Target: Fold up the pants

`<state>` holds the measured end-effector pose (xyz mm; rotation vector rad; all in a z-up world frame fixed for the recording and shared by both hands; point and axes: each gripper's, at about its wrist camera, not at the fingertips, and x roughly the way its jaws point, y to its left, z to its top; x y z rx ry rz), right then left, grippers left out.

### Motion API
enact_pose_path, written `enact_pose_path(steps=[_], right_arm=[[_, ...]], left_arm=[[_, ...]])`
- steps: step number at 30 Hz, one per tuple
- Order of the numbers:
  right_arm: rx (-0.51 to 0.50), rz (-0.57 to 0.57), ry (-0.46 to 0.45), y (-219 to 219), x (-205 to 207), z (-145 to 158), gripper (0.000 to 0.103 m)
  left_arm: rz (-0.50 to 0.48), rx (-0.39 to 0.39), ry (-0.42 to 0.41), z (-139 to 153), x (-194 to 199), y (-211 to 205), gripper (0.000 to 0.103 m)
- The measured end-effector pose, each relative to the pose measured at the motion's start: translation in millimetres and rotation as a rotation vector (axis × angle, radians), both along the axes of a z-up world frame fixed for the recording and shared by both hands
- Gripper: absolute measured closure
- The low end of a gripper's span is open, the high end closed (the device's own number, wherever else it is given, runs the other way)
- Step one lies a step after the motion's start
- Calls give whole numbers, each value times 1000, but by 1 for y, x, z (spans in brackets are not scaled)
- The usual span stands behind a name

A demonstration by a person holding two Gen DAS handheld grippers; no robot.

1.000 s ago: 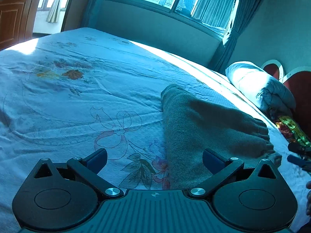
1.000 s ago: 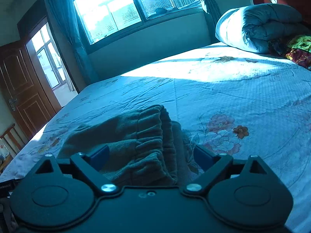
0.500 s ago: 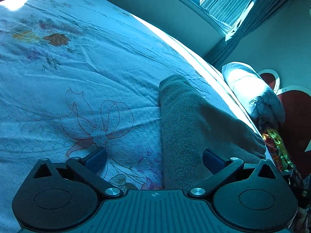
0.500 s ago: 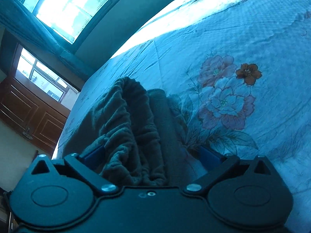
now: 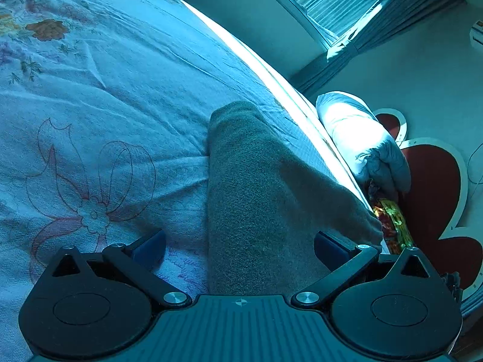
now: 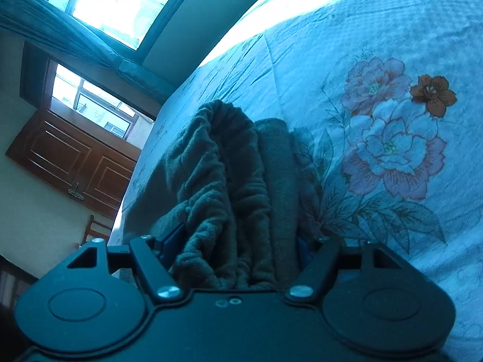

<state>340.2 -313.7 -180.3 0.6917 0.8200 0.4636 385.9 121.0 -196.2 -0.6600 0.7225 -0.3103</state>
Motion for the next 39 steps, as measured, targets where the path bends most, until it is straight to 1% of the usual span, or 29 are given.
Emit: enact_pose_path(steps=[2,3,5,6,8,11,14,15,16,19,20,21,22,23,25,26,27,28,29,30,32,33,34,36,37,38,39], right_arm=[[-37,-51,-33,-5,-12,11,40],[-41,-79,-60,-10,-20,18,41],[-7,-121,-96,-20,-36,27,41],[36,-128,-98,-24,-43,28,42],[103,-114,-76,-29,-52,26,43],[143,-93,-27,-25,-59,21,45],[104,-121,-14,-17,-66,16,45],[104,-136,3,-13,-68,10,45],[127,-143,8,-11,-67,8,45],[157,-173,34,-5,-62,1,45],[175,-185,35,-4,-60,-1,47],[178,-179,39,1,-53,-3,71],[161,-184,37,3,-49,0,80],[142,-188,21,6,-47,6,82],[118,-176,-99,12,-56,30,83],[112,-185,-133,11,-61,34,83],[97,-202,-139,9,-62,31,83],[55,-223,-82,7,-57,19,83],[37,-241,11,1,-48,3,82],[64,-243,27,-4,-47,-5,78],[67,-244,-3,-10,-51,0,72],[37,-261,-36,-10,-57,8,65],[4,-275,-72,-10,-60,15,62],[-36,-269,-111,-10,-59,21,47],[-52,-269,-112,-10,-56,20,41],[-70,-257,-101,-10,-50,19,29],[-69,-233,-82,-11,-43,16,28]], left_arm=[[-8,-12,-4,1,-2,4,0],[-11,-19,-6,2,-3,4,0],[6,-42,-19,6,-8,9,0],[15,-47,-34,9,-13,12,0],[52,21,-72,16,-28,12,0],[93,144,-102,26,-51,10,0],[123,261,-111,32,-75,11,0],[131,283,-109,32,-81,11,0],[143,291,-108,32,-89,12,0],[150,278,-101,29,-106,17,0],[153,277,-99,28,-110,19,0],[153,274,-96,27,-112,19,0],[153,272,-93,26,-113,18,0],[152,271,-93,27,-113,17,0],[153,269,-101,31,-113,16,0],[155,270,-111,33,-112,16,0],[156,271,-115,34,-111,16,0],[153,271,-113,35,-108,16,0],[146,272,-108,35,-104,16,0],[140,276,-104,36,-100,16,0],[119,302,-103,38,-92,13,0],[109,315,-104,39,-88,12,0],[99,323,-102,40,-84,11,0],[72,314,-99,41,-75,9,0],[66,307,-101,41,-70,7,0],[58,298,-94,41,-64,5,0],[49,280,-84,40,-58,4,0]])
